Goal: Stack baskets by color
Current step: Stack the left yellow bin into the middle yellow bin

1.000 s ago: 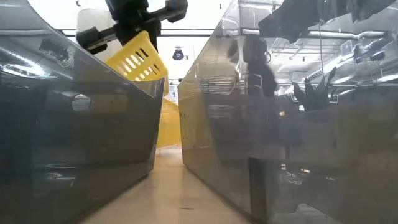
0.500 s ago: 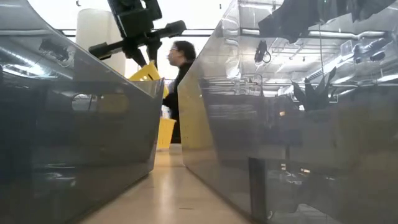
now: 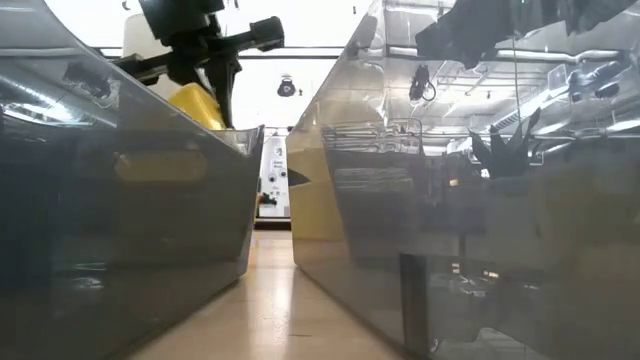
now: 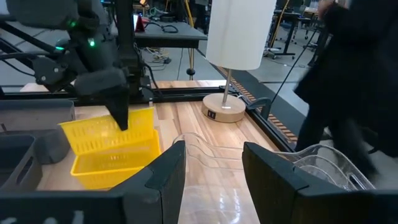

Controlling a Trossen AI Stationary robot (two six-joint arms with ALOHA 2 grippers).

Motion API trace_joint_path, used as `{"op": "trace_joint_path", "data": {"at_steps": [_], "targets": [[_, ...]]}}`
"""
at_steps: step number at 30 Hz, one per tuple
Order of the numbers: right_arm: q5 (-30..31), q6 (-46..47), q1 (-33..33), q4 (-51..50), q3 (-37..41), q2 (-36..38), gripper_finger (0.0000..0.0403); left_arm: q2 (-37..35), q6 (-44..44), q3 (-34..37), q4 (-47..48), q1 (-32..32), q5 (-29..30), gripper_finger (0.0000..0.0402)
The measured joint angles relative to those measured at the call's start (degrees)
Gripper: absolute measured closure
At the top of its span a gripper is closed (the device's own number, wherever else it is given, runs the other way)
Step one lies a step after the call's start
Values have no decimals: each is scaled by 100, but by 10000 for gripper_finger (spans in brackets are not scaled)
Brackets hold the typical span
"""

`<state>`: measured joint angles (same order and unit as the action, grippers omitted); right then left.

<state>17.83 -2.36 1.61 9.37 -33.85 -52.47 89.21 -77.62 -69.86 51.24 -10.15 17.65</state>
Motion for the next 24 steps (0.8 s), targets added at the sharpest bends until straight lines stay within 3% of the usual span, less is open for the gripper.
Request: {"op": "trace_joint_path", "data": {"at_steps": [6, 18, 24], "targets": [[-1, 20, 0, -1, 0, 0, 239, 178, 352, 2, 15, 9, -53, 372], [-1, 21, 2, -2, 0, 0, 239, 177, 797, 0, 9, 13, -331, 264], [-1, 21, 2, -1, 0, 0, 239, 179, 797, 0, -67, 72, -337, 263]]}}
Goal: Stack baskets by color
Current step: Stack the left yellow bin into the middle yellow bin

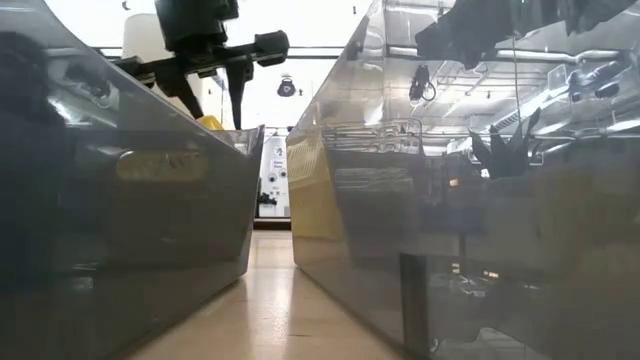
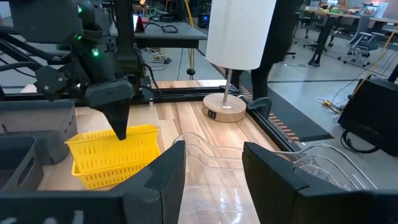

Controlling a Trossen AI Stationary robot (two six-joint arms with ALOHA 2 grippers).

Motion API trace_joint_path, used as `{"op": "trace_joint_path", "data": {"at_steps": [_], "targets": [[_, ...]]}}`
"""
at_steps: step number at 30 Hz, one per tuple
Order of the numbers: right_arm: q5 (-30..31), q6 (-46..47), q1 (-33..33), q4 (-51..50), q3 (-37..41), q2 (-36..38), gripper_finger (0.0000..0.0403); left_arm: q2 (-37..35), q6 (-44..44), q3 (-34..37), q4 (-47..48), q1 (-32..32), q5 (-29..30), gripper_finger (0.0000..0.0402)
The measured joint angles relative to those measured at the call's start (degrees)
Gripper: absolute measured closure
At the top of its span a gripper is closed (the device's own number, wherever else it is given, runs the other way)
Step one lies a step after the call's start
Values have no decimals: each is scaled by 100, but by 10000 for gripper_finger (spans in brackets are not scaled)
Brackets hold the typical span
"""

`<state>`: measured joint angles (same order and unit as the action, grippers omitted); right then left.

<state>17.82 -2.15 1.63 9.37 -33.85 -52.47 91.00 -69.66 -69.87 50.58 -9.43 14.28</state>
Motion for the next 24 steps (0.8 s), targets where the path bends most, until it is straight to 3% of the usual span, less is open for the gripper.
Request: {"op": "trace_joint_path", "data": {"at_steps": [9, 15, 24], "targets": [[-2, 0, 0, 0, 0, 0, 239, 225, -184, 0, 12, 59, -176, 310], [-7, -2, 0, 0, 0, 0, 239, 284, -512, -2, 166, 66, -358, 387], [-7, 0, 0, 7, 0, 0, 239, 317, -303, -4, 390, 188, -729, 389]]}}
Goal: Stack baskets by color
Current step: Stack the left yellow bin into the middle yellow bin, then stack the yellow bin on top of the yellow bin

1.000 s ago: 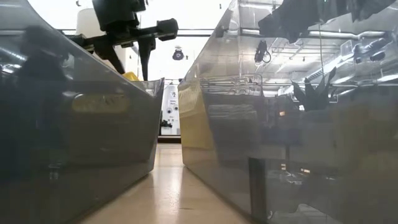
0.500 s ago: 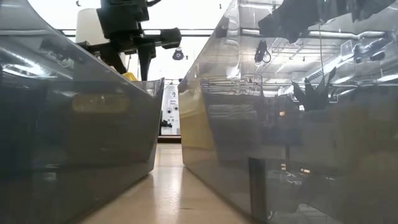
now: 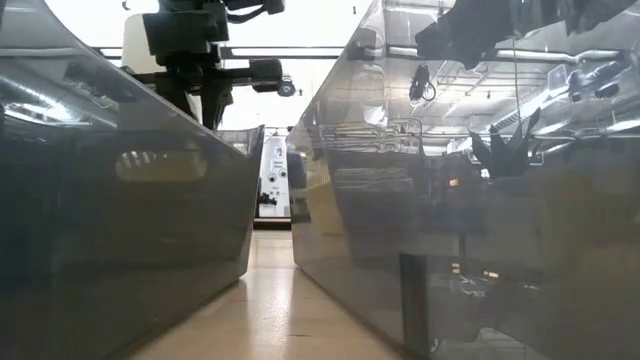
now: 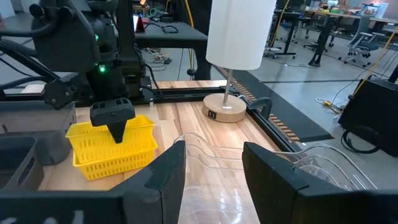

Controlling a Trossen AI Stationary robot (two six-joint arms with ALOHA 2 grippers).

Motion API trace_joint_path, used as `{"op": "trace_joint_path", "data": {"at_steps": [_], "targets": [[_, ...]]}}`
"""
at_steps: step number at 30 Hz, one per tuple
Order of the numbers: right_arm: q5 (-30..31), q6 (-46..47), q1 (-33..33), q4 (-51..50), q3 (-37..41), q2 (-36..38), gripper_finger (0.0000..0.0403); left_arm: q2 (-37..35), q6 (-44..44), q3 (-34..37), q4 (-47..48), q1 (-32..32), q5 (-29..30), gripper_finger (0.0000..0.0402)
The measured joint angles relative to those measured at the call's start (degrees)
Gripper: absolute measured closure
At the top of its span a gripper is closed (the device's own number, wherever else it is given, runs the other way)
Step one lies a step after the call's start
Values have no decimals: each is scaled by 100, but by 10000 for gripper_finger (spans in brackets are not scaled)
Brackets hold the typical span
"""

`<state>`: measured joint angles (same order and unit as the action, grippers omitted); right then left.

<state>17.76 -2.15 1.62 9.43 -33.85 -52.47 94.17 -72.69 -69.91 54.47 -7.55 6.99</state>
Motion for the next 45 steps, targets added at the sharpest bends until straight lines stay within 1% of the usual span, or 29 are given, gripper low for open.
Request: {"op": "trace_joint_path", "data": {"at_steps": [4, 8, 17, 19, 22, 27, 29, 31, 34, 40, 45], "targets": [[0, 0, 0, 0, 0, 0, 239, 0, -3, 0, -1, 1, -35, 389], [0, 0, 0, 0, 0, 0, 239, 3, 32, 0, 87, 70, -299, 389], [2, -4, -1, 4, 0, 0, 239, 151, 226, 0, 144, 226, -492, 387], [2, -4, -1, 5, 0, 0, 239, 223, 428, 0, -7, 248, -499, 369], [2, -6, -2, 4, 0, 0, 239, 282, 761, 2, -179, 295, -476, 324], [2, -36, 0, 0, 0, 0, 239, 273, 932, 2, -163, 297, -430, 257], [3, -41, -1, -2, 0, 0, 239, 208, 1078, 5, -196, 280, -347, 242], [2, -39, 0, -26, 0, 0, 239, 116, 1344, 4, -217, 274, -215, 237], [-77, 75, 5, -166, 0, 0, 239, -8, 2002, 4, -196, 254, -127, 247], [-288, 416, 6, -508, 0, -78, 239, -205, 3038, 59, 212, 138, -75, 303], [-295, 661, 5, -584, -1, -358, 239, -670, 3254, 749, 2, -142, 172, 345]]}}
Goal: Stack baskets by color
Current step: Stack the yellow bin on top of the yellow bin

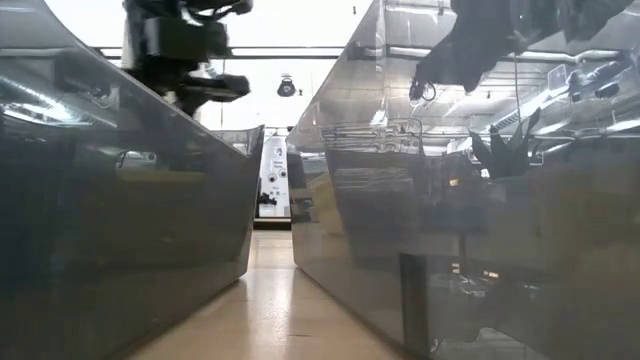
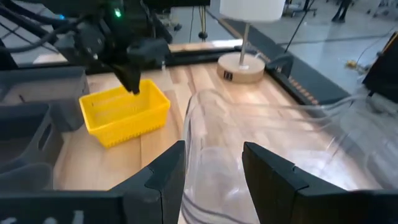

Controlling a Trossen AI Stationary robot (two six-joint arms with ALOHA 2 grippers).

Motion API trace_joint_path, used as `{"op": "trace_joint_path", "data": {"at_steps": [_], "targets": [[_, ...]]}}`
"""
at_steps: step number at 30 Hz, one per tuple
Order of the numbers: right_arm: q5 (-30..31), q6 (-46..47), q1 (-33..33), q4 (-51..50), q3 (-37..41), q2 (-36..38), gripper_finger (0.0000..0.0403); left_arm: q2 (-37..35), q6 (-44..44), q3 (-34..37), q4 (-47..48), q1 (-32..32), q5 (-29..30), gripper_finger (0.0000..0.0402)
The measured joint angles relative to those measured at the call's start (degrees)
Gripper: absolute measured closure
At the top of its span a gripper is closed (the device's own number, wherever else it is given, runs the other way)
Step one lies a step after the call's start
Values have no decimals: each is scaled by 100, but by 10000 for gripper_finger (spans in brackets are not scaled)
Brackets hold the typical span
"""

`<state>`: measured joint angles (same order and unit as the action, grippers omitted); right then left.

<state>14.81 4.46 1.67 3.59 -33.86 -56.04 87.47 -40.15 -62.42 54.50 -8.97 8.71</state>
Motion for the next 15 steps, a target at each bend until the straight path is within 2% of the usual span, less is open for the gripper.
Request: {"op": "trace_joint_path", "data": {"at_steps": [3, 7, 15], "targets": [[-13, 132, 0, -29, -2, -149, 239, -389, 244, 454, -308, -185, 163, 362], [-7, 535, 0, -619, -251, -344, 240, -871, 838, 852, -744, -378, 181, 373], [244, 1481, 83, -1906, -897, -958, 241, -1651, 2404, 1255, -984, -519, 224, 367]]}}
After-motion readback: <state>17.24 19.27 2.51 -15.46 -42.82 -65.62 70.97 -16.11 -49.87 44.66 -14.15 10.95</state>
